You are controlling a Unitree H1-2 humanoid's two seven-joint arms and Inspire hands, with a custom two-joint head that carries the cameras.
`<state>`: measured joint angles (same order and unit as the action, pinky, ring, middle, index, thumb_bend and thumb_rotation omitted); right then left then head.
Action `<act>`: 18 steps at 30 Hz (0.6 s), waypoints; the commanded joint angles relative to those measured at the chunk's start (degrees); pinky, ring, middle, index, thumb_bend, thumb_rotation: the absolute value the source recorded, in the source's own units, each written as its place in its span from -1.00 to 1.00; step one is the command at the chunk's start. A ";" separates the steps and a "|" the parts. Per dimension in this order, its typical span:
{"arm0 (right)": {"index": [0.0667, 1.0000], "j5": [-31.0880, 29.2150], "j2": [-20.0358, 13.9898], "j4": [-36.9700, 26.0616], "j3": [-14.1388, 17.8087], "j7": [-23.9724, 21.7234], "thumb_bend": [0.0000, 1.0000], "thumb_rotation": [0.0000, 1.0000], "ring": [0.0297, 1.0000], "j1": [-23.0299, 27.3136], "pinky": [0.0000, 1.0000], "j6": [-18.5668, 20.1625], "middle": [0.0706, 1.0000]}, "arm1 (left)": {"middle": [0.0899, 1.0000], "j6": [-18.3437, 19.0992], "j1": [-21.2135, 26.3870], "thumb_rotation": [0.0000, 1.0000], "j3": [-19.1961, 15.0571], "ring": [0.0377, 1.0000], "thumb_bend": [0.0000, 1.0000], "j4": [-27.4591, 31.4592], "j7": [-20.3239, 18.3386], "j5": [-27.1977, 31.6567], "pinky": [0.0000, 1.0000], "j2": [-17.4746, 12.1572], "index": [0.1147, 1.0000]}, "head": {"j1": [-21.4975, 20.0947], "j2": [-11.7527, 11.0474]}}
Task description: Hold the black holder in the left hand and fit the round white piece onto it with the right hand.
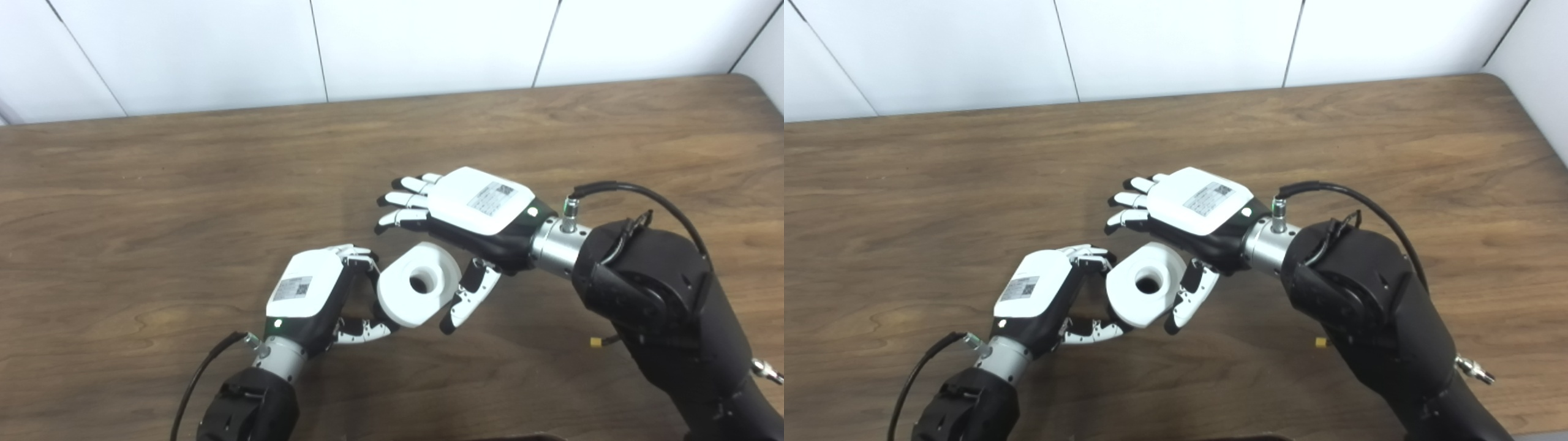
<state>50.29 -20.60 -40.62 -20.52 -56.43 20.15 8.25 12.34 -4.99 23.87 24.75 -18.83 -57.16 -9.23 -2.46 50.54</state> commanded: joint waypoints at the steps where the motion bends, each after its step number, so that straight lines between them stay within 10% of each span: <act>1: 0.73 -0.13 0.21 -1.94 1.09 0.57 1.00 -0.24 1.00 1.83 0.94 -0.58 0.92 | 0.52 1.57 -1.51 -0.91 0.31 0.68 0.04 -1.07 -3.77 0.42 0.67 -0.60 -0.16 | -0.02 0.06; 18: 0.82 -0.19 0.64 -1.61 2.40 1.68 1.00 -0.25 1.00 1.31 0.96 -0.44 0.92 | 0.51 1.32 -1.41 -0.91 0.31 0.67 0.04 -1.41 -3.91 0.45 0.65 -0.75 -0.16 | -0.22 0.05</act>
<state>50.24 -20.37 -40.97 -19.15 -56.39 20.13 8.31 12.34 -4.88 23.83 24.76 -19.15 -57.32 -9.25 -2.64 50.54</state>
